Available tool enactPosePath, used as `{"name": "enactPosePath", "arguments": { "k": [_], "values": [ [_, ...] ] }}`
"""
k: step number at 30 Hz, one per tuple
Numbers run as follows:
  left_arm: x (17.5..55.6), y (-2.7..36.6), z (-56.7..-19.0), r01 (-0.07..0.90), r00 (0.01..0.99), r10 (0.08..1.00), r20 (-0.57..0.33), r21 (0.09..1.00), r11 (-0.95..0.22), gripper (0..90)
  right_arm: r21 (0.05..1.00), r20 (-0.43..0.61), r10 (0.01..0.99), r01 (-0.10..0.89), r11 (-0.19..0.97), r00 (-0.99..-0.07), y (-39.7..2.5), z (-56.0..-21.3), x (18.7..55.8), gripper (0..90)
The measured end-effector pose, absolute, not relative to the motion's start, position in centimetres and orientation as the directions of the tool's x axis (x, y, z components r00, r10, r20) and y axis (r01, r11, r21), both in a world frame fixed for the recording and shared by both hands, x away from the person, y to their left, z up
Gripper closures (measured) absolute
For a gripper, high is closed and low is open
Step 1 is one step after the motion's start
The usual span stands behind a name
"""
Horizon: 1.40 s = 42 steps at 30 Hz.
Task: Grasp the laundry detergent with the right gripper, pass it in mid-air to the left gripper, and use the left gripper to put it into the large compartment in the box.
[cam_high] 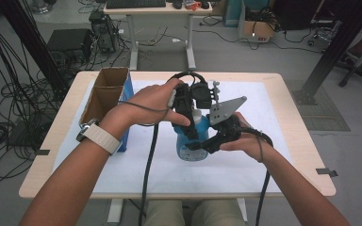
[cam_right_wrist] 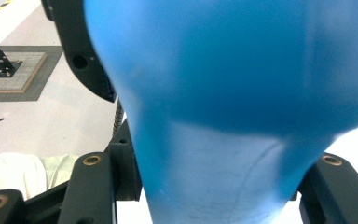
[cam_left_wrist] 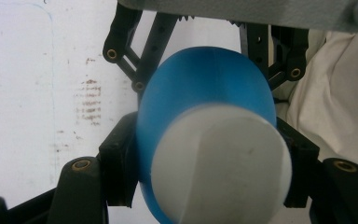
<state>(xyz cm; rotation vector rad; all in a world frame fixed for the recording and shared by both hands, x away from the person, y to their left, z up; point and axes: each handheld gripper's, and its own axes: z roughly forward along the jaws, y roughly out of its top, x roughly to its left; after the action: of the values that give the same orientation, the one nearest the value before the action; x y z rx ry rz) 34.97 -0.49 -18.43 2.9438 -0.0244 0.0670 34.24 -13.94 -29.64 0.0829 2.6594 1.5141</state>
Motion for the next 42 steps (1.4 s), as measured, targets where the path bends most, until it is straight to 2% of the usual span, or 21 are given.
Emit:
{"name": "enactPosePath", "arguments": {
  "k": [7,8,10,16,18,23,27,32,42],
  "values": [
    [34.8,-0.9,-18.3,-0.028,0.999,-0.021,0.043,0.166,-0.986,37.4,0.864,-0.028,0.080,0.016,0.503,-0.996,-13.9,-29.6,34.2,41.7],
    [34.8,-0.9,-18.4,-0.024,0.999,-0.017,0.045,0.164,-0.986,37.4,0.865,-0.029,0.080,0.015,0.502,-0.996,-13.9,-29.6,34.1,38.7],
    [34.8,-1.0,-18.5,-0.034,0.999,-0.028,0.043,0.139,-0.990,37.4,0.871,-0.010,0.085,0.033,0.490,-0.996,-14.1,-29.5,34.2,25.0],
    [34.7,-0.5,-18.8,-0.002,0.999,0.004,0.040,0.143,-0.990,37.4,0.850,-0.029,0.089,0.023,0.527,-0.996,-16.4,-29.6,34.3,11.3],
    [34.9,-0.4,-18.7,-0.012,0.999,-0.006,0.044,0.137,-0.990,37.4,0.831,0.001,0.104,0.059,0.553,-0.995,-17.5,-29.6,34.2,7.3],
    [34.9,0.0,-18.2,0.036,0.998,0.045,0.054,0.146,-0.989,37.4,0.788,-0.008,0.131,0.074,0.612,-0.991,-19.8,-29.7,34.3,4.7],
    [35.1,0.3,-17.6,0.074,0.994,0.084,0.063,0.149,-0.986,37.4,0.723,0.002,0.095,0.067,0.688,-0.995,-21.7,-30.2,35.0,4.5],
    [35.4,0.4,-16.6,0.145,0.985,0.156,0.073,0.142,-0.979,37.4,0.678,0.018,0.151,0.123,0.725,-0.988,-23.2,-30.4,35.5,5.5],
    [37.0,1.7,-12.9,0.390,0.910,0.406,0.089,0.152,-0.908,37.4,0.607,0.020,0.175,0.151,0.780,-0.984,-25.9,-30.1,35.8,8.4]
  ]
}}
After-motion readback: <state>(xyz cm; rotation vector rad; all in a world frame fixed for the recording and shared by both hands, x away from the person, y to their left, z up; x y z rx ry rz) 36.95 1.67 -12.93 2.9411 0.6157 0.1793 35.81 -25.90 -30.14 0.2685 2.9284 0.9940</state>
